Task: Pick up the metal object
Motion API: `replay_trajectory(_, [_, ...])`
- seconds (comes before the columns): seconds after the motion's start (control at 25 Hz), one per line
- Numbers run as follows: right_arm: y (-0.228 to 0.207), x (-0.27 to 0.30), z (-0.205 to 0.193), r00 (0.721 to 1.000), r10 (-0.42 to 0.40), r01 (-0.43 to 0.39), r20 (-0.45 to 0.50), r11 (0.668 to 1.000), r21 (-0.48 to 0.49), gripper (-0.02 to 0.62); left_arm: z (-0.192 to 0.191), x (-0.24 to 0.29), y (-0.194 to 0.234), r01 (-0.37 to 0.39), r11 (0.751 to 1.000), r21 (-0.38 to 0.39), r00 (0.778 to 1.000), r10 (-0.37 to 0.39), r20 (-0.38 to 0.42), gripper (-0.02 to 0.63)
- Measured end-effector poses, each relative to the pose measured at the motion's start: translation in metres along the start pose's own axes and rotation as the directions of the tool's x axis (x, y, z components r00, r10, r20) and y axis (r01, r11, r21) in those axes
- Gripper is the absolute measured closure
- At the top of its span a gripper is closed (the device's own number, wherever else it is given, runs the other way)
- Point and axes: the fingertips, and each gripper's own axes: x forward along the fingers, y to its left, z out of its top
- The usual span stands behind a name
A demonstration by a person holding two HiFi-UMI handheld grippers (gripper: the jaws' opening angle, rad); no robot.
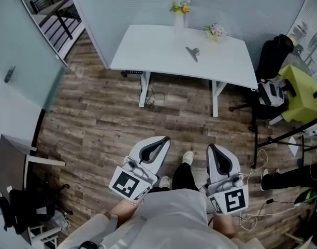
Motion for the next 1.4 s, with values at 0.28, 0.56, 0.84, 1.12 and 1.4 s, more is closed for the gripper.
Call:
replay_trajectory(0.28, [-0.046, 0.034, -0.006, 1.000, 0.000, 0.000, -0.002, 1.000, -0.003, 0.591, -0.005, 0.053, 0.020, 0.006, 1.000, 0.010, 1.000, -0.006, 0.001, 0.600])
replay_trajectory(0.56, [-0.106, 0.076, -0.009, 1.000, 0.015, -0.015, -0.004, 1.000, 0.000, 0.591, -0.012, 0.122, 0.044, 0.010, 1.000, 0.020, 1.000, -0.010, -0.013, 0.601])
replay_trajectory(0.84, [-0.171, 0.110, -0.011, 1.000, 0.023, -0.023, -0.004, 1.000, 0.005, 0.591, -0.016, 0.192, 0.060, 0.019, 0.999, 0.028, 1.000, -0.018, -0.021, 0.601])
replay_trajectory(1.12, [-0.240, 0.137, -0.017, 1.000, 0.021, -0.021, 0.000, 1.000, 0.019, 0.591, -0.019, 0.265, 0.068, 0.029, 0.999, 0.032, 1.000, -0.029, 0.000, 0.601])
replay_trajectory(1.4, [-0.296, 0.154, -0.022, 1.000, 0.029, -0.029, -0.005, 0.999, 0.020, 0.591, -0.028, 0.322, 0.074, 0.021, 0.999, 0.045, 1.000, -0.020, -0.019, 0.601])
